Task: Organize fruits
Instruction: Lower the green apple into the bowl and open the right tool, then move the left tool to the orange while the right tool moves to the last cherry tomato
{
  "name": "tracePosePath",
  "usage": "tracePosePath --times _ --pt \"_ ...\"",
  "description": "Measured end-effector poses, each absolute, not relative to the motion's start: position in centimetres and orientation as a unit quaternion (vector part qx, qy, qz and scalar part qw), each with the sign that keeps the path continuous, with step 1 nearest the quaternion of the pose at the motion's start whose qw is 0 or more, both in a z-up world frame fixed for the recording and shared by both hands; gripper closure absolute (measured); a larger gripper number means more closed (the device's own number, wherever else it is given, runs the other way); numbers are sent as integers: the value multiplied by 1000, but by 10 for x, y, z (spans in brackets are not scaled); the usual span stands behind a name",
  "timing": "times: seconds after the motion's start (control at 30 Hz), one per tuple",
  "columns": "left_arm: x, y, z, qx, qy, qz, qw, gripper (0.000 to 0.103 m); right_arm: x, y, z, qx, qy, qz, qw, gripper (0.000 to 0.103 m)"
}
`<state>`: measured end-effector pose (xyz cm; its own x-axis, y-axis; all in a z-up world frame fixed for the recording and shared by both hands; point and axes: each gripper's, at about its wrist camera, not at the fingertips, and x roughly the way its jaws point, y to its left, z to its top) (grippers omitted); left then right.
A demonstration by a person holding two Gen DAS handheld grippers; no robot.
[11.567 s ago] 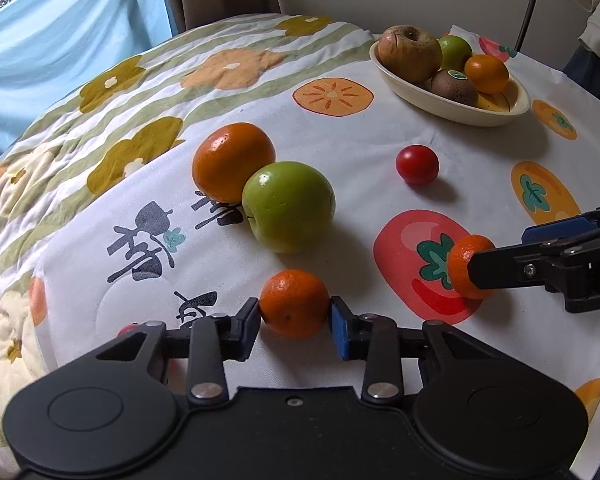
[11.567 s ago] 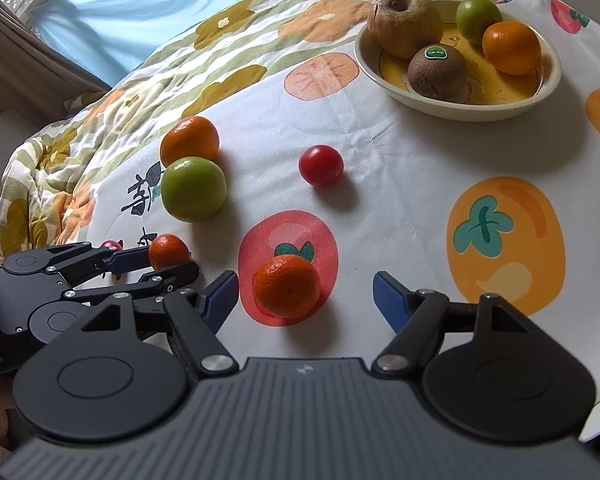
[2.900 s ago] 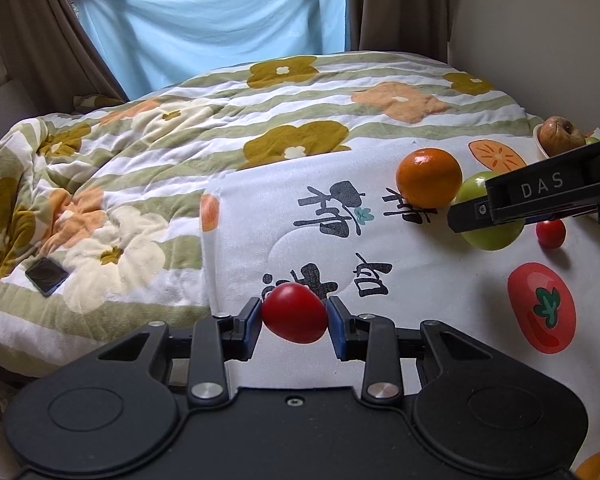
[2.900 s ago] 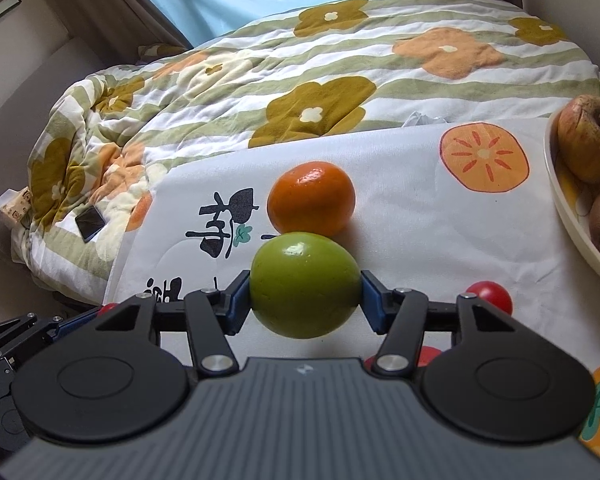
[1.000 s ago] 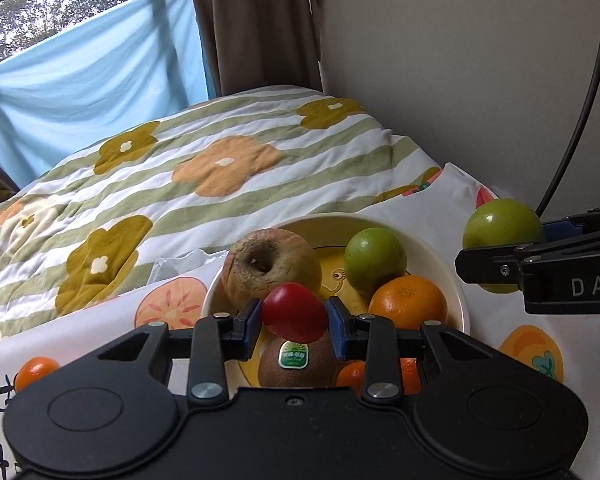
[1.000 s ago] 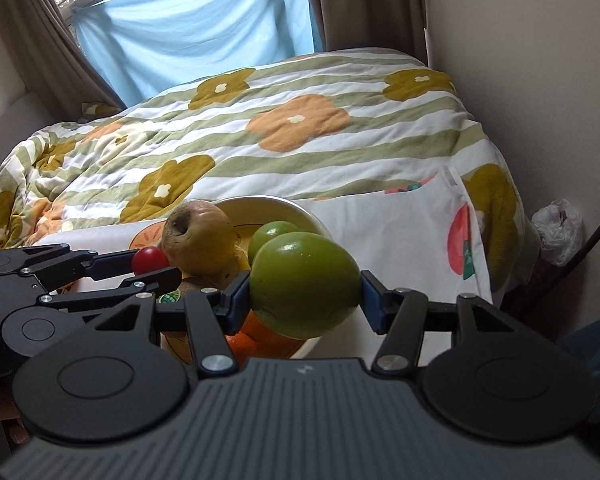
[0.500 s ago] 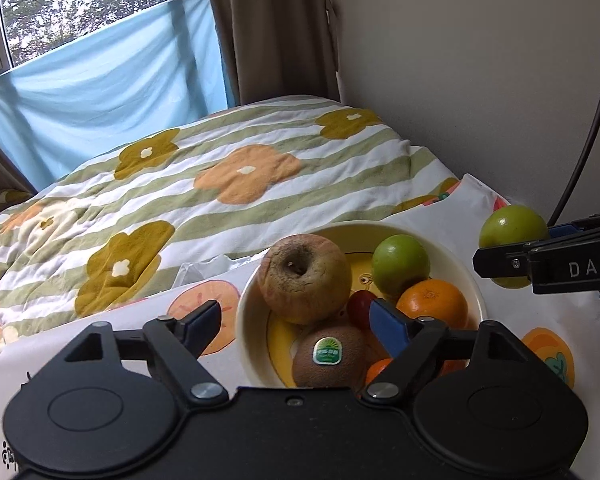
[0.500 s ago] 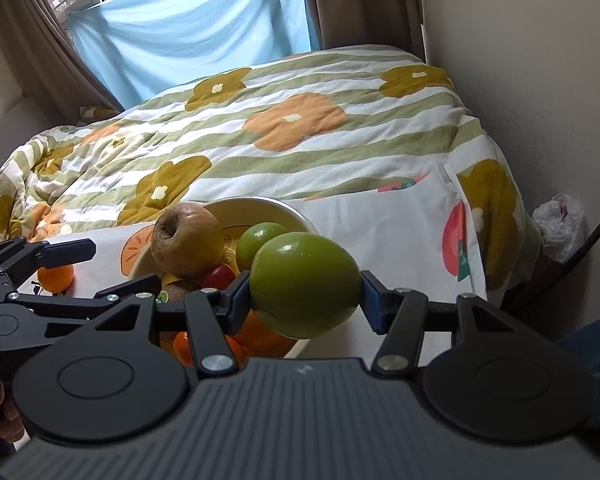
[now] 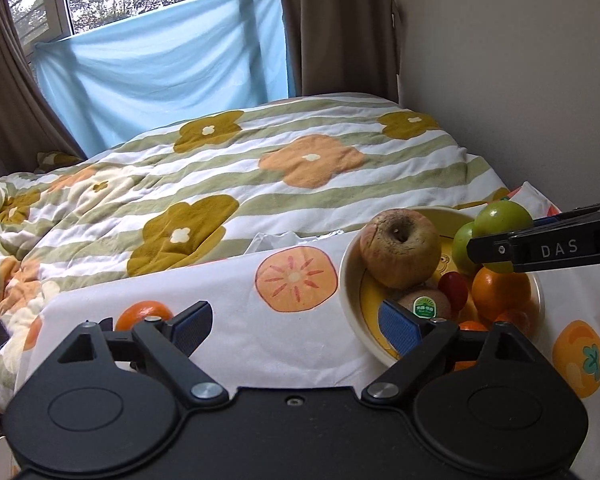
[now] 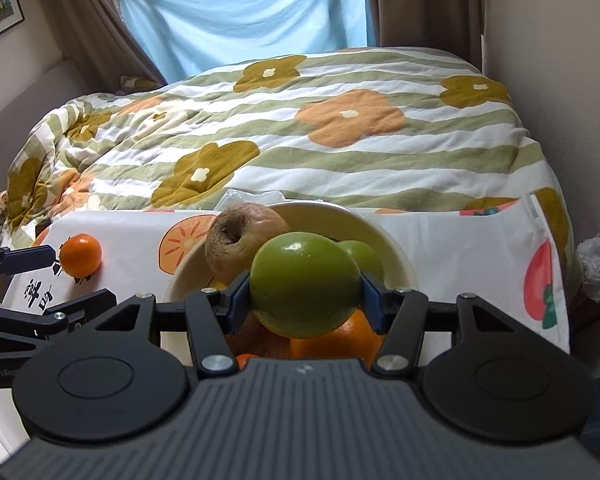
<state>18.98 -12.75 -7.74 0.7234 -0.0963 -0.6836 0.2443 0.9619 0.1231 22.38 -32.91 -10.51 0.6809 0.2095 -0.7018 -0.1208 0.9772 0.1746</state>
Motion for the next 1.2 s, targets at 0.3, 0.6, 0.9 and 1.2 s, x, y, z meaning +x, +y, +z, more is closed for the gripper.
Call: tracePosePath --times 0.3,0.6,0.9,1.2 --pt "174 -103 -79 98 368 -61 922 10 232 -308 -118 24 392 107 914 31" --pt "154 -87 -71 86 363 -29 927 10 214 -308 -106 25 367 104 924 0" --pt "122 -70 -53 66 352 0 934 10 190 -305 -90 18 356 103 929 0" --pt "99 -40 -32 47 338 40 939 10 166 -286 -63 15 344 122 931 0"
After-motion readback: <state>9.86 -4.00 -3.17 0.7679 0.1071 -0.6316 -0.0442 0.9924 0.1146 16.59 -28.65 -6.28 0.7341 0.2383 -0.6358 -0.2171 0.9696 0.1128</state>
